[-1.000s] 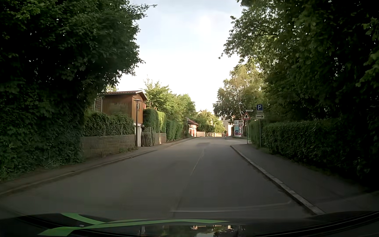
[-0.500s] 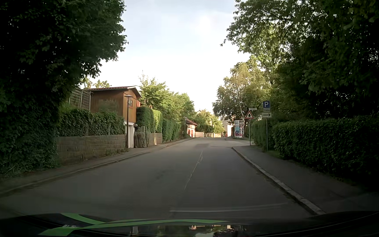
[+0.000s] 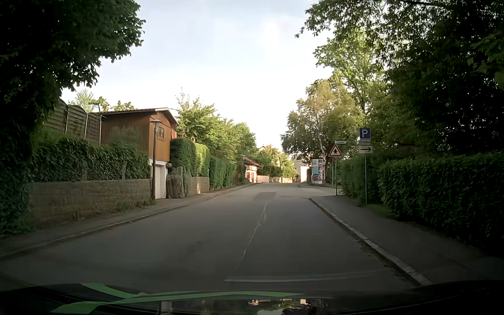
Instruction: Follow the waypoints while adhering to traffic rules and regulations
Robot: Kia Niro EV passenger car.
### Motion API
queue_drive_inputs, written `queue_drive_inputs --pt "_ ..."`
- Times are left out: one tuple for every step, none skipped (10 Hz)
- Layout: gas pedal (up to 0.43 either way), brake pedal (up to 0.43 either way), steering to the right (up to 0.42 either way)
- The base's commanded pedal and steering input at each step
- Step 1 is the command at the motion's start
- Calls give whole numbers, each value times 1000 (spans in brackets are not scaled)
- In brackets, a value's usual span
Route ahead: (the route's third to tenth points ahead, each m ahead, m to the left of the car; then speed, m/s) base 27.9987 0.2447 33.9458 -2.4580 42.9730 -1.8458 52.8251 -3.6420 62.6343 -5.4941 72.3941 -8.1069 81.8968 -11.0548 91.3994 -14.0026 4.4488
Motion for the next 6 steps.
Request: queue_drive_inputs --pt "39 0 9" --pt "39 0 9" --pt "39 0 7" --pt "39 0 6" --pt "39 0 5" --pt "39 0 5"
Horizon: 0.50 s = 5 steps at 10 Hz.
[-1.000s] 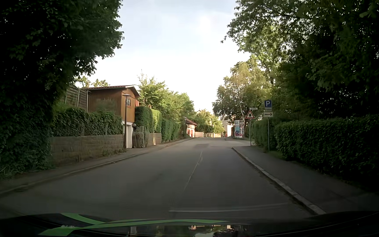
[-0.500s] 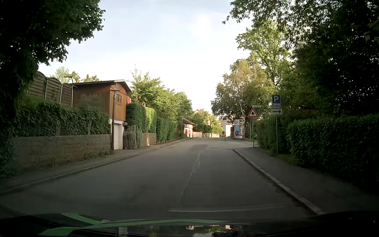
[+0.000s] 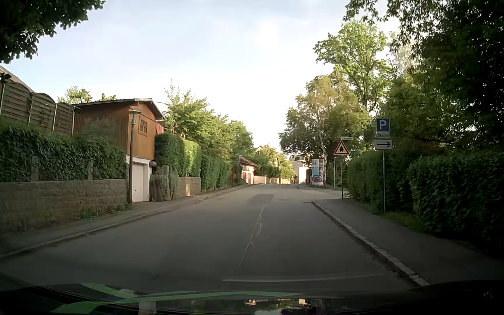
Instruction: Follow the waypoints while adhering to traffic rules and regulations
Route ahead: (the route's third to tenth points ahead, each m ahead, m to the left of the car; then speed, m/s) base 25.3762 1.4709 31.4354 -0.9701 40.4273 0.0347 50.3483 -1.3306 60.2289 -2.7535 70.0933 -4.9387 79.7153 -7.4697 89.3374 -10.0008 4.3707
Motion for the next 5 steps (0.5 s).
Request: queue_drive_inputs --pt "39 0 5" --pt "39 0 5" --pt "39 0 4" --pt "39 0 3" --pt "39 0 0"
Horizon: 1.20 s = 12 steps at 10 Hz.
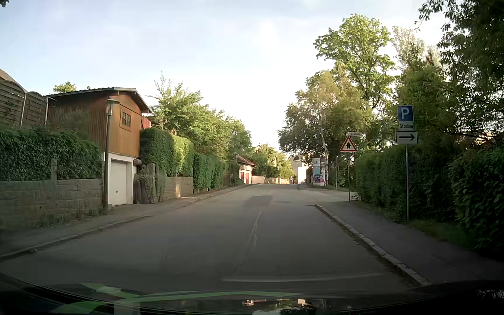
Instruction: Follow the waypoints while adhering to traffic rules and regulations
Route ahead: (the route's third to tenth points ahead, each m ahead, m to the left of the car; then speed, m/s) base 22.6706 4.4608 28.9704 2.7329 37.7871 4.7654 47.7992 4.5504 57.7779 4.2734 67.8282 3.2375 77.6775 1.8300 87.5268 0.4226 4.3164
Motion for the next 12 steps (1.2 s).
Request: queue_drive_inputs --pt "39 0 -4" --pt "39 0 -6" --pt "39 0 -9" --pt "39 0 -10" --pt "39 0 -11" --pt "39 0 -11" --pt "39 0 -10" --pt "39 0 -6" --pt "39 0 -3" --pt "39 0 -2" --pt "39 0 1" --pt "47 0 2"
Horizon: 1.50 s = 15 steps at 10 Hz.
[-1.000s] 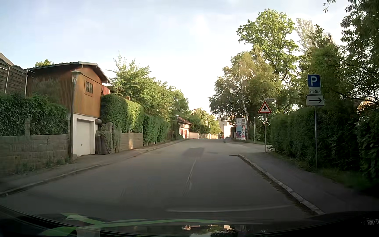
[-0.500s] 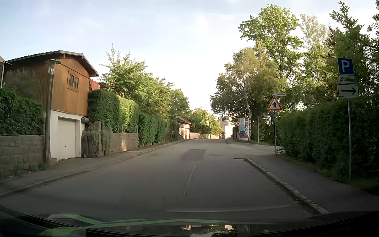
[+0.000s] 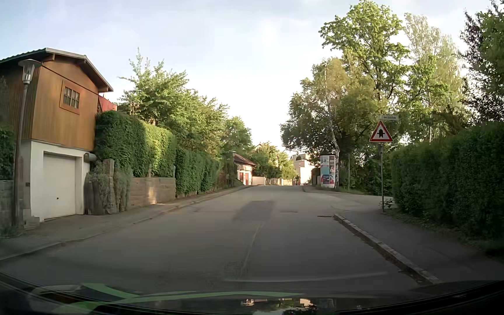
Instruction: Follow the waypoints while adhering to traffic rules and regulations
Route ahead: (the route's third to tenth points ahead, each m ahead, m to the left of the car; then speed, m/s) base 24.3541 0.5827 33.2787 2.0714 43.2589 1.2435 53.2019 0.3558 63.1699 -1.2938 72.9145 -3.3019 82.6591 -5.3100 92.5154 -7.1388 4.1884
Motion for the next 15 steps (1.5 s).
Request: queue_drive_inputs --pt "47 0 3" --pt "67 0 4" --pt "67 0 6" --pt "67 0 8" --pt "67 0 9" --pt "67 0 10" --pt "67 0 13" --pt "67 0 14" --pt "67 0 15" --pt "67 0 14" --pt "67 0 14" --pt "67 0 14" --pt "67 0 14" --pt "67 0 14" --pt "67 0 14"
